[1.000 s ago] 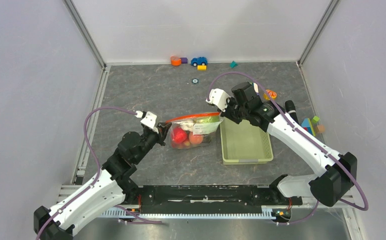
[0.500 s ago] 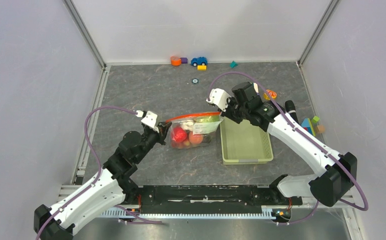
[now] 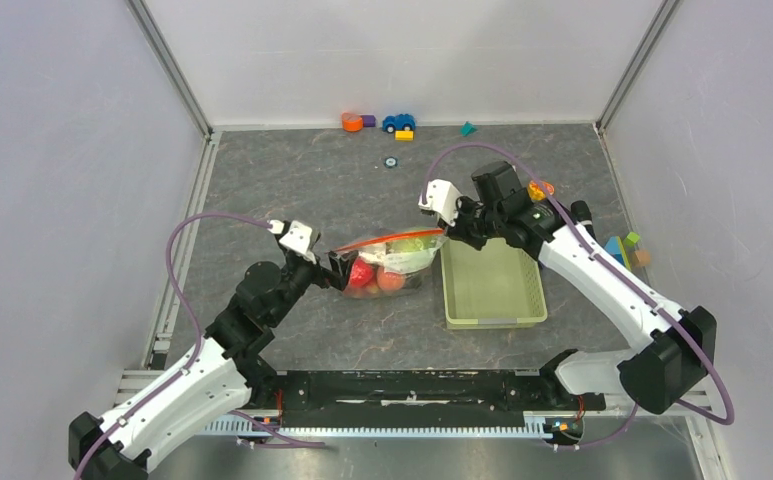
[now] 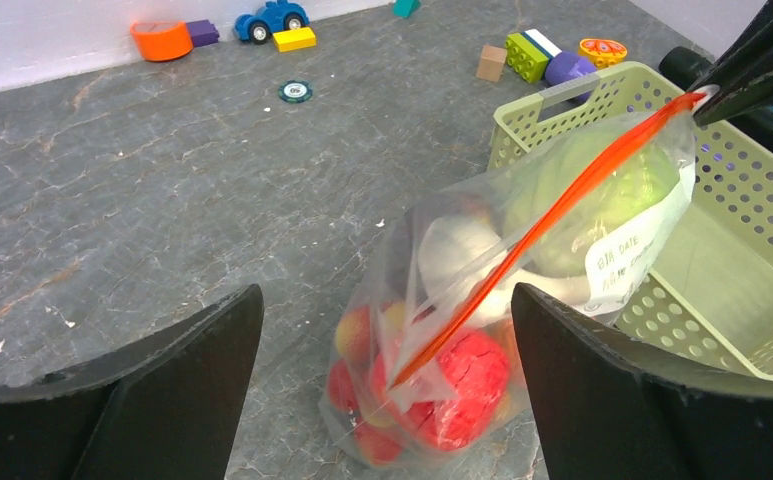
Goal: Place the food in the zip-top bag and seal the zipper
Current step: Zip the zipper food storage bag at the center of the board, then place the zipper food storage bag at the center of the board.
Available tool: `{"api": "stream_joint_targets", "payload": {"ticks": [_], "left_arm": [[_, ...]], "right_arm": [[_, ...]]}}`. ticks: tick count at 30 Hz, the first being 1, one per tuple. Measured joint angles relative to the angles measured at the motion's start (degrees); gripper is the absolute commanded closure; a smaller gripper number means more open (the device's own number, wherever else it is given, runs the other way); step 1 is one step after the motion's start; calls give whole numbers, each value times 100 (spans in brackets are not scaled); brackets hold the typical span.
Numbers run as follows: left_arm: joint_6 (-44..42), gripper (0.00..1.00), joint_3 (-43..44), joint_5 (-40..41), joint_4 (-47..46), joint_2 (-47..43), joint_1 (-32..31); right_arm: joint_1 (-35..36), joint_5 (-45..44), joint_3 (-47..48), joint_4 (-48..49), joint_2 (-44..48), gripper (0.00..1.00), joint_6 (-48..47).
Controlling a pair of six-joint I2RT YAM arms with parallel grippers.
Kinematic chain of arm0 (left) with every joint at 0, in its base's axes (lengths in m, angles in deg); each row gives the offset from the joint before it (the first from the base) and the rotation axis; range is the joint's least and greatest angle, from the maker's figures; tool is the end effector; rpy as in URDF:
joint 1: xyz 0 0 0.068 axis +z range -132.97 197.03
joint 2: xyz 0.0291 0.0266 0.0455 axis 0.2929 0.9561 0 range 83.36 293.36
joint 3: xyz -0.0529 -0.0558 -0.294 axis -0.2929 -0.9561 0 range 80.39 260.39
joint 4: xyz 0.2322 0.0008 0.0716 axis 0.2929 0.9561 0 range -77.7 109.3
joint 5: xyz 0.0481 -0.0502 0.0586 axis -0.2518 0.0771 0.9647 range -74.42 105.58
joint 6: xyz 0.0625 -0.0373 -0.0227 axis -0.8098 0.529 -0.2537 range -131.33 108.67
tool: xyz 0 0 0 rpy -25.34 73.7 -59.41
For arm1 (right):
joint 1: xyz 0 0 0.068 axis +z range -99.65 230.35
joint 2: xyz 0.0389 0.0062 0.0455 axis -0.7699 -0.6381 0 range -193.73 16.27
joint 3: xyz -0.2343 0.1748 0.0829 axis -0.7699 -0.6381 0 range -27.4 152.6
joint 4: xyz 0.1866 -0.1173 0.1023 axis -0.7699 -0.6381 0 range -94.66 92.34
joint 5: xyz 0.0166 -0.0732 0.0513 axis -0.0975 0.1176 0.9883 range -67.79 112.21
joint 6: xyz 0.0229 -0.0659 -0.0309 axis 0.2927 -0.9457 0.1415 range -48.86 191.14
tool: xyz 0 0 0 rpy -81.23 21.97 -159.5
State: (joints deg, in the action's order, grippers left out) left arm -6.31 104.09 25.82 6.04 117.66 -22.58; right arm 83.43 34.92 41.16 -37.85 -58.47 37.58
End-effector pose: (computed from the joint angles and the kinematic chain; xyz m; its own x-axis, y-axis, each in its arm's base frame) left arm 0.1191 -0.0837 0.2875 -0.1010 -0.0281 -0.9945 0.4838 0.8720 -0.0738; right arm 0.2160 0.1576 0.3351 -0.1408 -0.7353 -0.6630 -0.8850 0.3937 -0.2487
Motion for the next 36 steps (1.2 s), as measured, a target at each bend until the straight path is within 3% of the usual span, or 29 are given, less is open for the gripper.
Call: {"api": "stream_joint_targets", "payload": {"ticks": [8, 17, 22, 27, 31, 36], "left_arm": [[68, 0, 90, 125, 59, -330, 0], [848, 0, 750, 1818, 610, -640, 0], [1268, 0, 1038, 2850, 1110, -638, 0], [1515, 0, 1054, 3327, 1460, -625, 0], [1602, 0, 1060, 3348, 1537, -616, 0], [1617, 0, 1209, 3340, 1711, -560, 0]], "right_arm": [[66, 632, 426, 372, -671, 94, 693], [31, -962, 1628, 691, -2234, 80, 2297], [-55, -1316, 2155, 671, -2929, 53, 2756], [-101, -1443, 2212, 695, -2964, 3, 2756], [-98, -1749, 2050, 874, -2605, 2, 2695], [-96, -2291, 1115, 1416, -1132, 2, 2844]]}}
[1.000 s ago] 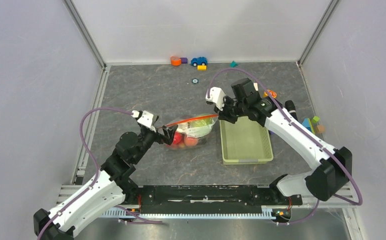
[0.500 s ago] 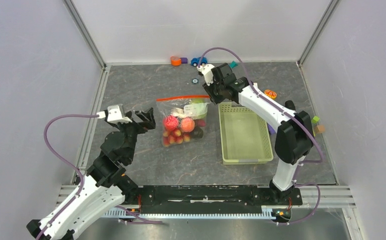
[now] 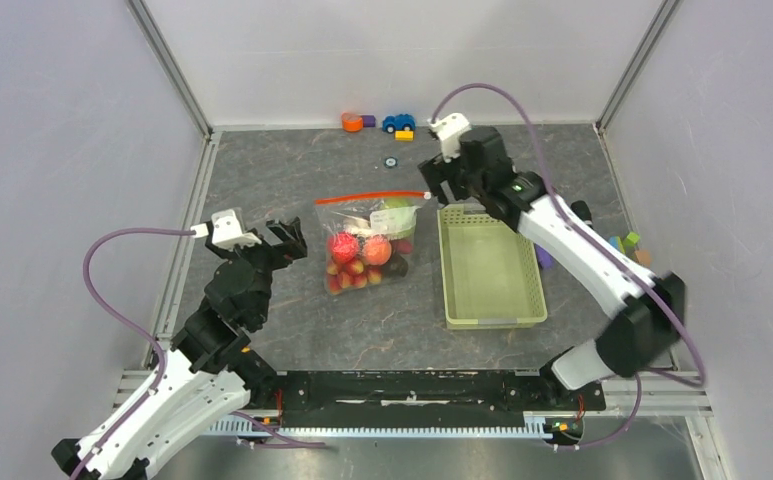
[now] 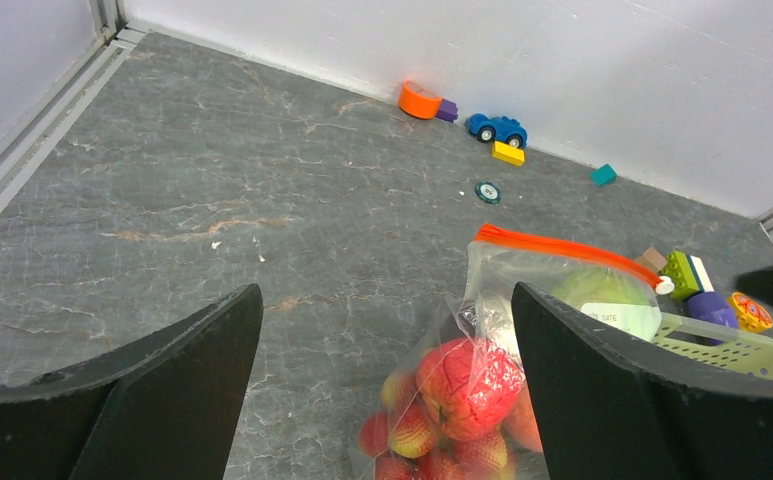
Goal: Place the food in the zip-top bag and seal the zipper
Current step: Place the zipper food storage bag at the center of the board, then reset both arms
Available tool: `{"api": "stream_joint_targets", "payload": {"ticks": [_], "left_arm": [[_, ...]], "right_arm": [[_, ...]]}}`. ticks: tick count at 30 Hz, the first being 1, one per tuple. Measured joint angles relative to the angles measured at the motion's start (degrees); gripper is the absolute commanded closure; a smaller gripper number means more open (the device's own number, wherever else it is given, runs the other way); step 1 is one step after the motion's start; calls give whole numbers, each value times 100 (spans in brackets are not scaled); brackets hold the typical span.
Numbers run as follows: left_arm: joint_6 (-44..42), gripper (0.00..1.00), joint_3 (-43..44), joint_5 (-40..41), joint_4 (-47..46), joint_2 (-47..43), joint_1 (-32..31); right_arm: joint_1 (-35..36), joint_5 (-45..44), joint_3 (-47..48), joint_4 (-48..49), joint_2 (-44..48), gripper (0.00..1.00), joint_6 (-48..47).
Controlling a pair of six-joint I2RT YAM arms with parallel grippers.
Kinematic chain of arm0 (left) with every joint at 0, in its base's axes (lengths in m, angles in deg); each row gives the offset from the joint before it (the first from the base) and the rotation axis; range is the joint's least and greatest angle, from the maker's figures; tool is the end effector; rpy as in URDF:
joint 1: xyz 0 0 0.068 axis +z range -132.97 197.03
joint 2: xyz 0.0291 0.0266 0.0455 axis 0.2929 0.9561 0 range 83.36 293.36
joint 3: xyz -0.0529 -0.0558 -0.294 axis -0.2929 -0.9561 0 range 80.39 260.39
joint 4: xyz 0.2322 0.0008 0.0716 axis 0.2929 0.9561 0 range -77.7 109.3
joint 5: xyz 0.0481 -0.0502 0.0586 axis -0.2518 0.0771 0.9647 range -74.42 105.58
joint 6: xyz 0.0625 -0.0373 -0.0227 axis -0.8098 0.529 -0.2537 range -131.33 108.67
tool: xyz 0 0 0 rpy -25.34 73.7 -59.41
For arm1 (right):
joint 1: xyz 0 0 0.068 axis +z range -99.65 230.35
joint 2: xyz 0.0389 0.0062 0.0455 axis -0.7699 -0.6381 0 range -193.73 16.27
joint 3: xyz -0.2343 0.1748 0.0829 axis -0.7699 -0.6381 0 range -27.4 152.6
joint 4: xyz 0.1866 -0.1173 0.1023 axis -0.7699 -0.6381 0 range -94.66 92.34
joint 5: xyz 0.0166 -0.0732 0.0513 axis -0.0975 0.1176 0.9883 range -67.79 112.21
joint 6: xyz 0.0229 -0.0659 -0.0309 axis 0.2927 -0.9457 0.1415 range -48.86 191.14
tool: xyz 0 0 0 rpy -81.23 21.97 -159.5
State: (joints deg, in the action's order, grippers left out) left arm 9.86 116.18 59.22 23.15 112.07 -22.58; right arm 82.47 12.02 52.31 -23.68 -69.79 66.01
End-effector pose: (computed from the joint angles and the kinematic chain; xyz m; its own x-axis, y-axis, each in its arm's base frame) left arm 0.1031 -0.0275 0.3351 -0.0222 -0.3211 -0.9468 -0.0828 0.9444 -0.3183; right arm 0.2994 0.1745 0.3697 -0.4162 -0.3652 -0.8327 -0.4357 0.8839 -0.1699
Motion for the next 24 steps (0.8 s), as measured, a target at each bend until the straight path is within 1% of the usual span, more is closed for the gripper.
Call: {"api": "stream_joint_targets", "payload": {"ticks": [4, 7, 13, 16, 19, 24], "left_arm": [[103, 0, 131, 4, 76, 24, 0], [249, 0, 284, 72, 264, 63, 0], [599, 0, 769, 350, 863, 380, 0], [815, 0, 1095, 538, 1327, 695, 0], [1003, 0, 1338, 660, 1744, 992, 0], [1169, 0, 1502, 737, 2212, 1298, 0]], "right_arm": [[-26, -815, -1185, 791, 1738, 2, 387], [-94, -1735, -1781, 1139, 2656, 2, 675], [-153, -4072, -2771, 1342, 3567, 2, 1213], [-153, -4896, -3289, 1300, 3919, 2, 1399], [-153, -5477, -3740, 1252, 4297, 2, 1569], [-153, -5949, -4028, 1222, 4669, 2, 1650]]}}
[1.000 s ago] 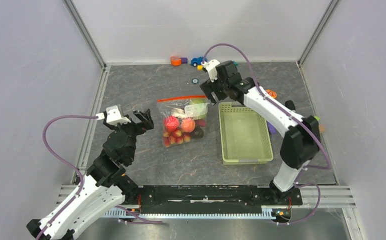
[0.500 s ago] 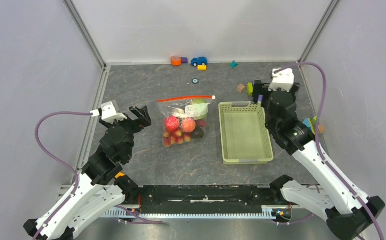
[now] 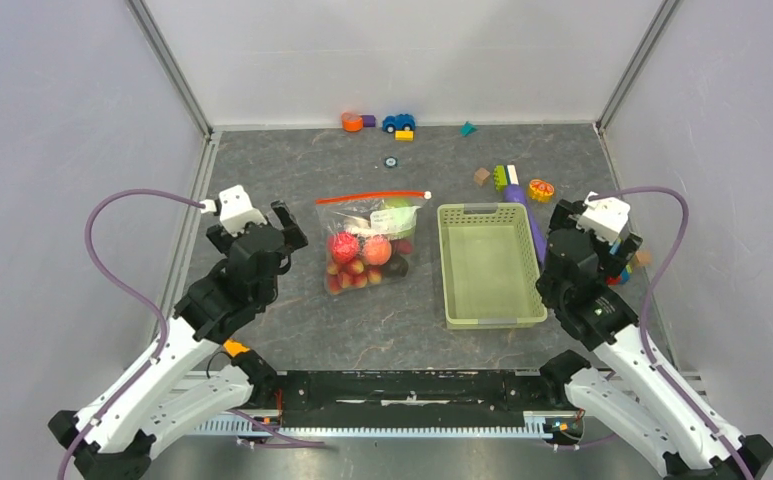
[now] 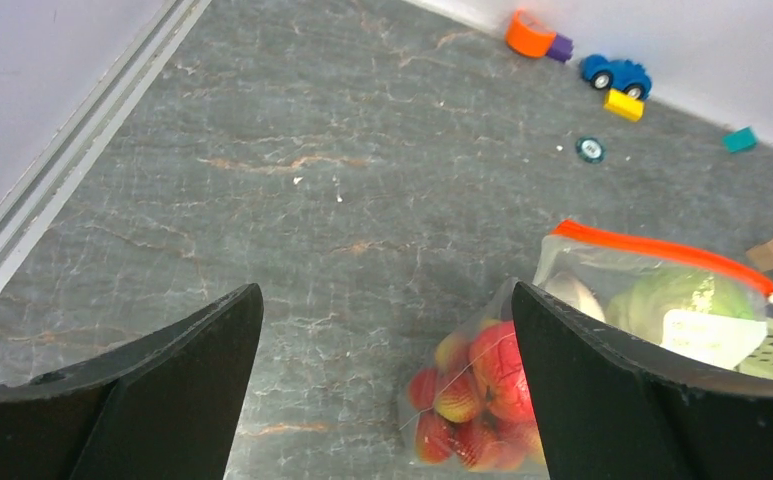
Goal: Place the food in the zip-top bag and seal the zipper
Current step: Reset both arms
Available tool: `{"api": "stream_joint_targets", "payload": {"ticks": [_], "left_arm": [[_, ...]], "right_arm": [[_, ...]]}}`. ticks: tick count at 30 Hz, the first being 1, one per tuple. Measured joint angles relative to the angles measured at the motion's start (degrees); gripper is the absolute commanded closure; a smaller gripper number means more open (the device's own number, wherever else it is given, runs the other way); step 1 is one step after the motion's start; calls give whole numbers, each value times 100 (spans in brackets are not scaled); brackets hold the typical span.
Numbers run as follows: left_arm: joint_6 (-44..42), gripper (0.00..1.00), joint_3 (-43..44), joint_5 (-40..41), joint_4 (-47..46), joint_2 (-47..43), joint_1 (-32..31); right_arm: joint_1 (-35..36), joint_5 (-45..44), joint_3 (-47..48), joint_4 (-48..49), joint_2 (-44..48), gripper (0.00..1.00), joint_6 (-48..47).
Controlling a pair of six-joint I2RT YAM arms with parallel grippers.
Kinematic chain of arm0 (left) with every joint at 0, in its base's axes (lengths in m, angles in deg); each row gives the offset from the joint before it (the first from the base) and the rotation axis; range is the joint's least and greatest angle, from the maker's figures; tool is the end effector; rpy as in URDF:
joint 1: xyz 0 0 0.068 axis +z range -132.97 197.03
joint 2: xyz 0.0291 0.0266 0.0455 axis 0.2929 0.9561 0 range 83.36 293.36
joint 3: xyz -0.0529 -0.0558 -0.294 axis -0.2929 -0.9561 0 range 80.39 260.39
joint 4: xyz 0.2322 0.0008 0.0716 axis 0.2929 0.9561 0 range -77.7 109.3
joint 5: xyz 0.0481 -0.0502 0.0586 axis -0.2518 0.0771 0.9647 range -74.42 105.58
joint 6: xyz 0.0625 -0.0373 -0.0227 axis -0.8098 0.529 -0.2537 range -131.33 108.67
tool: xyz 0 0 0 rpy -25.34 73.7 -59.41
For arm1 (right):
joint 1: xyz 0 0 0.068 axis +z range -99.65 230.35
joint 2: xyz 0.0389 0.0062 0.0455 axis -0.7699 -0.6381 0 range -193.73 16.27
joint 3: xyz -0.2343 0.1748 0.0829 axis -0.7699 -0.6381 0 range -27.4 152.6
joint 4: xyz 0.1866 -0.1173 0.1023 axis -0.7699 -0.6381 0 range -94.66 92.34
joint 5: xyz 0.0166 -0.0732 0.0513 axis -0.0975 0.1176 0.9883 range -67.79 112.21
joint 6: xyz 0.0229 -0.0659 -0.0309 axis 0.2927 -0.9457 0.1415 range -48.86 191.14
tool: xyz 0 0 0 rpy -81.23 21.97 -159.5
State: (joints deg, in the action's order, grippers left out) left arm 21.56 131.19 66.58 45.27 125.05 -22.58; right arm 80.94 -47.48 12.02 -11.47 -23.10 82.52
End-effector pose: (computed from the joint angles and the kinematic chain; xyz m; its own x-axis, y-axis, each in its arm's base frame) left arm 0.1219 -0.0358 0.3589 -0.1823 -0.2927 -0.9387 -0.2921 0.9277 -0.2326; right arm 0.1256 0.0038 0.3384 -0.0809 0.0317 -0.9962 0.6359 0.7713 -0.0271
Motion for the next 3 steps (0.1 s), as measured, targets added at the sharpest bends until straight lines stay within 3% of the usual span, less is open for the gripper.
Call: {"api": "stream_joint_targets", "payload": {"ticks": [3], "left_arm": [[50, 0, 13, 0, 149, 79, 0]], "right_arm": [[0, -142, -66, 13, 101, 2, 35]]}}
